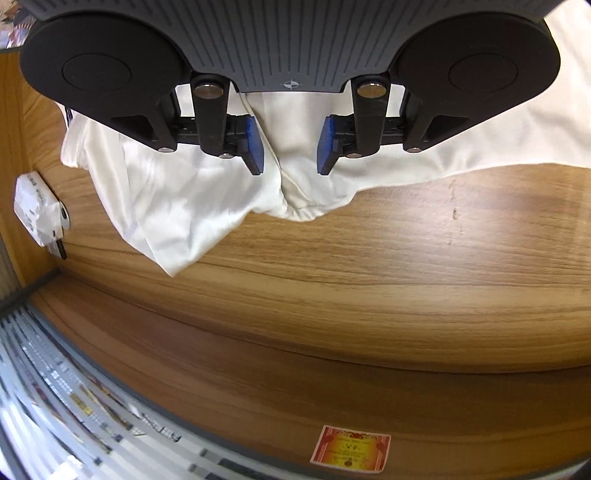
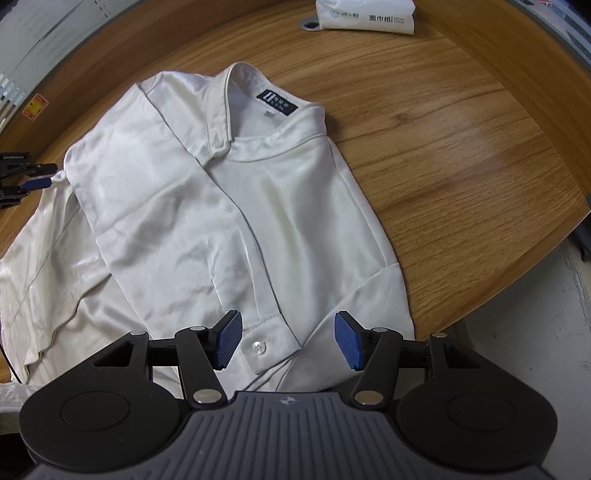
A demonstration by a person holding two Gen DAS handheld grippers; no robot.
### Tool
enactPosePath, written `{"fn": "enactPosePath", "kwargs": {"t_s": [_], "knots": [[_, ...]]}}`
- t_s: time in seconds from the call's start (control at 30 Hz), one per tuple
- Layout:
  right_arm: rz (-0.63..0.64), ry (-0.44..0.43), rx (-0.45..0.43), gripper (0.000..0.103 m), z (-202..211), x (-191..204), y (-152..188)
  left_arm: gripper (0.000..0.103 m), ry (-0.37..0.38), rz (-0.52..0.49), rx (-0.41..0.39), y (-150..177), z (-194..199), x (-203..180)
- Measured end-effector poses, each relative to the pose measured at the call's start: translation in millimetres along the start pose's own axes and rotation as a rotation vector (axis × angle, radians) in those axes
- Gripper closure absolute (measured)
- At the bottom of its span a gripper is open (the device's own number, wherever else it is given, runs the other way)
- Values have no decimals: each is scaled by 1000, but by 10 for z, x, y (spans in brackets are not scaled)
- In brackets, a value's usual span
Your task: Fold clothes
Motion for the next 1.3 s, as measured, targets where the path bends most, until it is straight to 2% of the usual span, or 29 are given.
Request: {"fn": "enactPosePath", "kwargs": {"t_s": [0.47, 0.67, 0.87, 0.9, 1.13, 1.3], "knots": [[89, -38, 7, 40, 9, -119, 10, 66, -57, -46, 5, 745, 481, -142], [141, -68, 14, 40, -22, -130, -4, 63, -76, 9, 10, 1169, 682, -111], [244, -94, 11, 40, -13, -102, -24, 62, -101, 70, 2, 1634, 867, -103], [261, -101, 10, 40, -5, -111, -21, 61, -76, 80, 10, 1668, 895, -111], [346, -135, 26, 40, 56, -285, 74, 61, -115, 78, 2, 2113, 1099, -161], [403, -127, 28, 40, 112, -462, 247, 61, -105, 47, 0, 2338, 1190, -269]]}}
Point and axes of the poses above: each gripper's, at about its wrist camera, not at the fingertips, and z roughly against the way its jaws point, x to its left, y to its underside, the point moved 5 cm from there along -z, roughly the way its jaws point, and after that the axes turned 3 degrees about -z, right-handed, at the moved point
